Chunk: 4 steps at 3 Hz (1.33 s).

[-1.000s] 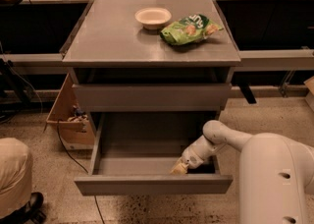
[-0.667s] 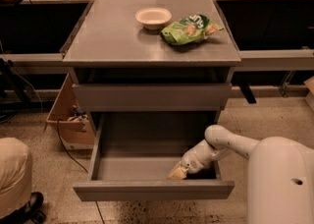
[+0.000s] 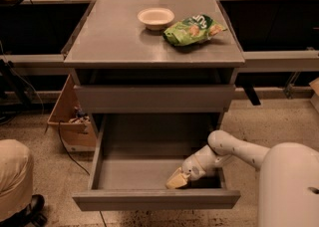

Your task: Open middle drawer

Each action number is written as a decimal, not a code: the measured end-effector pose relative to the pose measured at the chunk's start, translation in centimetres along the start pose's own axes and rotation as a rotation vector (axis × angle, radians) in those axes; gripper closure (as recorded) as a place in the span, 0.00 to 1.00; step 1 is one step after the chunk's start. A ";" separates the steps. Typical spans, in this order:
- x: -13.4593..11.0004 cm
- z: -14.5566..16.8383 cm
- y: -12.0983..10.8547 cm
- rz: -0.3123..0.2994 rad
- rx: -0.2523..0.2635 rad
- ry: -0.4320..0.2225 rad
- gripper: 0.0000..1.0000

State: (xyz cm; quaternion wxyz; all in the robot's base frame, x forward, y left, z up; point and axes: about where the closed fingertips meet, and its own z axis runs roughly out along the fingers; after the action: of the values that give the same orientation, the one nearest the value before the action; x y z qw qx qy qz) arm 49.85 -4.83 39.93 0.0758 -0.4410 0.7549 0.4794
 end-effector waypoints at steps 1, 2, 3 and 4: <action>1.3 0.2 0.9 0.028 -0.024 0.027 1.00; 2.9 0.4 1.9 0.055 -0.047 0.076 1.00; 3.3 0.2 2.1 0.060 -0.043 0.089 1.00; 2.4 -3.0 0.6 0.019 0.074 0.063 1.00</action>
Offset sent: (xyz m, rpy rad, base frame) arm -0.0488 -0.0192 -0.0082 -0.0759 0.1269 0.0771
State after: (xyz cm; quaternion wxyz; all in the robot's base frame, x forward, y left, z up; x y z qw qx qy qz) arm 48.86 -8.49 40.65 0.0637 -0.4456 0.7782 0.4378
